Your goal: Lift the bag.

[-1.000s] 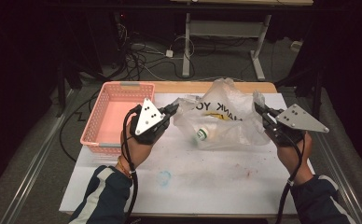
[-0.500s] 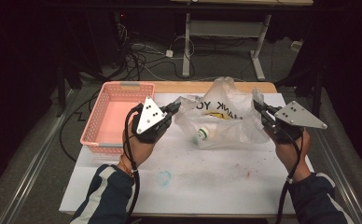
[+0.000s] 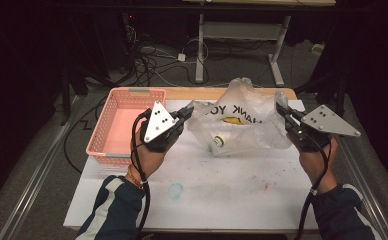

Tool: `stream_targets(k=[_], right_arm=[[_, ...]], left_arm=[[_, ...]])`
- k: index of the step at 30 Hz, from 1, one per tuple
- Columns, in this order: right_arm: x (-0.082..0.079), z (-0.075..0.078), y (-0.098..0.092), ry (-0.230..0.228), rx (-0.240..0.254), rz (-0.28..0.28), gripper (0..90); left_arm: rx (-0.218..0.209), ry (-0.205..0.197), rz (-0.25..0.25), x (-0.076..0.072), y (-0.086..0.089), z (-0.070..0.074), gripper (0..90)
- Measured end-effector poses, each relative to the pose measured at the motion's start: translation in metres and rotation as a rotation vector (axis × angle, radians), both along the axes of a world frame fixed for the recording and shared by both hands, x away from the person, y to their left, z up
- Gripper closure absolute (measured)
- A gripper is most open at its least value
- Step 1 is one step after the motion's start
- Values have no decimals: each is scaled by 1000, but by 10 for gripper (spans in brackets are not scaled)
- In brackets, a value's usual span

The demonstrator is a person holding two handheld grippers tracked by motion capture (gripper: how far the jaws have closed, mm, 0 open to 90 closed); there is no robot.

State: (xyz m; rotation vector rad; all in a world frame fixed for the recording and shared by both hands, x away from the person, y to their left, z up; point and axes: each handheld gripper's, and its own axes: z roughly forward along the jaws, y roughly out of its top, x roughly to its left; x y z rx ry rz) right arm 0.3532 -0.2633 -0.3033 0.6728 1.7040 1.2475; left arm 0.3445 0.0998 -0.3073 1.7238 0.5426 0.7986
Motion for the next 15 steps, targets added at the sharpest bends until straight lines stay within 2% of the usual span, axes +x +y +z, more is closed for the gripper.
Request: stream_targets(k=[7,9,11,15], right_arm=[[-4,11,-2,-23,28,-2,900],[-5,13,-2,-30,33,-1,900],[-7,17,0,-60,48,-3,900],[-9,24,5,-87,65,2,900]], left_arm=[[-9,-24,0,-4,-2,11,865],[-24,-40,4,-5,-2,13,865],[-37,-59,8,-7,-4,16,865],[-68,-104,20,-9,-9,23,866]])
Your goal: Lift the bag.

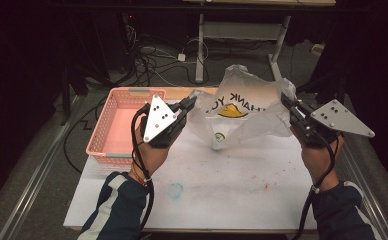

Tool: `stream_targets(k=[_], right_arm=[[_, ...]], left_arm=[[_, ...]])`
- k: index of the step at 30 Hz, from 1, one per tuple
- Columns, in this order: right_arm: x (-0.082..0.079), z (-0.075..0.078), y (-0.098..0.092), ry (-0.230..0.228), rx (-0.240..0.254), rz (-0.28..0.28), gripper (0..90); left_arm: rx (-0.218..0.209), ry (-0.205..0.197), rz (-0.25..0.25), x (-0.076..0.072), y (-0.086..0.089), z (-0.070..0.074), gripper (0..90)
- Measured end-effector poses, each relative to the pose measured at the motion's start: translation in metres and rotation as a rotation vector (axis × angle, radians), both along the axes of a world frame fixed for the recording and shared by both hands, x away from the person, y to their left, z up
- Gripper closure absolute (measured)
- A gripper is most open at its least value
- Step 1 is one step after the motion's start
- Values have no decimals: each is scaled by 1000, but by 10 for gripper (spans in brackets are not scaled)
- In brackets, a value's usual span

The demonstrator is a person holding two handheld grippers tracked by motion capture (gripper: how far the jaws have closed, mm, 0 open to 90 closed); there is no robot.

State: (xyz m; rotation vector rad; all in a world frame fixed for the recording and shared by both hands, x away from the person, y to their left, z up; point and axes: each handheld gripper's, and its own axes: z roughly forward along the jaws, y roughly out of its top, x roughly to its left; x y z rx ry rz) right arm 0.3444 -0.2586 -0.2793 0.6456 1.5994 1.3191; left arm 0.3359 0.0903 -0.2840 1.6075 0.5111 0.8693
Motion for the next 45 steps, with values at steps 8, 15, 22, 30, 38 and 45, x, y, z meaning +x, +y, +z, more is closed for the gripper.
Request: stream_targets(k=[8,15,22,30,38,45], right_arm=[[-11,21,11,-46,30,50,900],[-20,53,16,-107,56,62,900],[12,61,17,-80,64,6,900],[61,43,16,32,69,-43,900],[94,38,12,67,37,-114,900],[111,49,6,69,15,-183,900]], left_arm=[[-43,-75,-1,-9,-10,21,866],[-97,-120,-13,-14,-7,51,866],[-96,-101,30,12,-16,60,864],[-49,-16,105,66,-26,38,863],[-26,-1,155,95,-25,39,862],[-32,-19,218,105,-18,52,839]])
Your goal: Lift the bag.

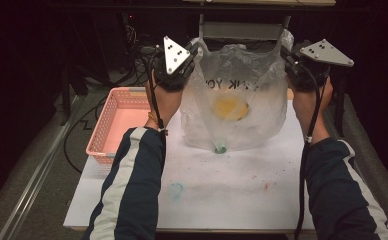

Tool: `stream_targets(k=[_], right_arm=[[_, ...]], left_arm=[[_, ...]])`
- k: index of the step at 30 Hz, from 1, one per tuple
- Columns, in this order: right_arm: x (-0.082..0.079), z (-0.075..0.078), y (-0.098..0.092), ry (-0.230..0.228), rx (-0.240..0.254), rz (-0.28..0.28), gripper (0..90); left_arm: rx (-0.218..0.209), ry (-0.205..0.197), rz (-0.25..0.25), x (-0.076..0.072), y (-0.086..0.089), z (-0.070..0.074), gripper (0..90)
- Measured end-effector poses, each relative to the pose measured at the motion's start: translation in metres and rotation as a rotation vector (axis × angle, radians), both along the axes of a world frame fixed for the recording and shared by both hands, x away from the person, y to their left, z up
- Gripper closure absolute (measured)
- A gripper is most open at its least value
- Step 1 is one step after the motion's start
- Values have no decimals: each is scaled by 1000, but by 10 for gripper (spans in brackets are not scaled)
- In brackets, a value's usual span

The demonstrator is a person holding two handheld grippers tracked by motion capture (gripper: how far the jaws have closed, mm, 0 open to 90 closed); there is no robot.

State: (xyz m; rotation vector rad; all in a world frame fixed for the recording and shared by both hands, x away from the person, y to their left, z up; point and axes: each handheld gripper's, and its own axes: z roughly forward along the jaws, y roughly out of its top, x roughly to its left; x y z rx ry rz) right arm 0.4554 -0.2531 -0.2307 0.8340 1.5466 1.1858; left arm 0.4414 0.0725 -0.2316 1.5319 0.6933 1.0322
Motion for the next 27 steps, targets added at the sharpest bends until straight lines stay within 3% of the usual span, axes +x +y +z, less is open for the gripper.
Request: stream_targets(k=[5,10,15,17,22,27], right_arm=[[5,11,-15,-4,10,-43,900],[9,17,-27,-4,10,-83,900],[13,14,-35,13,17,-103,900],[15,12,-41,26,41,-104,900],[21,-1,-40,63,8,-110,900],[27,-13,-39,92,2,-116,900]], left_arm=[[2,-6,59,4,11,13,856],[-7,-3,97,9,18,14,856],[-14,21,130,16,24,7,854],[-12,42,135,19,26,3,850],[13,79,146,25,25,-12,763],[10,98,139,27,23,-23,733]])
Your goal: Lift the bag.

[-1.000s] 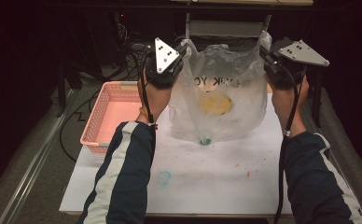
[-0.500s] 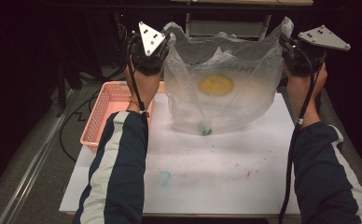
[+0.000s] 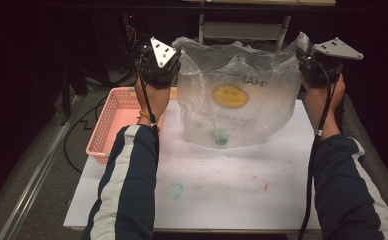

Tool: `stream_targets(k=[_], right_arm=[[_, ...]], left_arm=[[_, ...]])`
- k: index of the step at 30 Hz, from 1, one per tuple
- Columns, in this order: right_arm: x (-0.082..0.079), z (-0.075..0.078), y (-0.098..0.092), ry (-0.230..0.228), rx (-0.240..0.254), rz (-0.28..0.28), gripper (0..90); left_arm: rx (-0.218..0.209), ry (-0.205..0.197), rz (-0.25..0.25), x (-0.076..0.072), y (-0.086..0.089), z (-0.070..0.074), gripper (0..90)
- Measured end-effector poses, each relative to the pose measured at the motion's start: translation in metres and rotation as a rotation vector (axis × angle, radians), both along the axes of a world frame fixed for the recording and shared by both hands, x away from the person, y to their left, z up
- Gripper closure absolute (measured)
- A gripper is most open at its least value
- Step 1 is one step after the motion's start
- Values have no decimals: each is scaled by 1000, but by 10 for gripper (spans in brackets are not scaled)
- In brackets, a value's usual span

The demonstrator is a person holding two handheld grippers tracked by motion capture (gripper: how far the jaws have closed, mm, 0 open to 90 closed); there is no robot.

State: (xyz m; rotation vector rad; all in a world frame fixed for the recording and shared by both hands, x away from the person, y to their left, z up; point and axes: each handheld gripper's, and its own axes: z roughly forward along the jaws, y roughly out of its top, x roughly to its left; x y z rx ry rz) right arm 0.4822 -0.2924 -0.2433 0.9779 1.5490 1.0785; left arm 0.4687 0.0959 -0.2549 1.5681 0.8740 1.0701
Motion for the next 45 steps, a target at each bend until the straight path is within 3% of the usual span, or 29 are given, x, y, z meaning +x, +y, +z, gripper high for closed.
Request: stream_targets(k=[2,6,8,11,18,23,24,27,30,38,41,45], right_arm=[[1,-1,0,3,1,-1,900],[4,-4,0,9,-6,-8,900],[6,-5,-1,11,-9,-12,900],[8,-7,-2,19,-9,-20,900],[15,-13,-6,60,-25,-32,895],[14,-15,-9,53,-14,-35,765],[13,-16,-9,50,-15,-22,656],[11,-15,-9,33,-11,-23,584],[2,-13,-8,6,5,33,532],[-17,-9,4,-35,-33,118,418],[-24,-1,8,-76,-52,125,396],[-29,16,14,-83,-62,150,347]], left_arm=[[-8,2,-2,0,1,-2,722],[-35,-7,8,-1,2,0,491],[-59,-12,7,-3,5,1,477],[-48,4,3,-3,5,-2,375],[-17,30,-73,-14,-4,-27,367],[32,42,-123,-22,-14,-46,365],[36,47,-132,-23,-16,-49,363],[44,49,-151,-27,-20,-56,366],[44,52,-159,-30,-20,-61,366],[3,-1,-161,-44,-9,-51,343],[29,-21,-156,-45,-9,-40,347],[38,-32,-139,-46,-11,-29,347]])
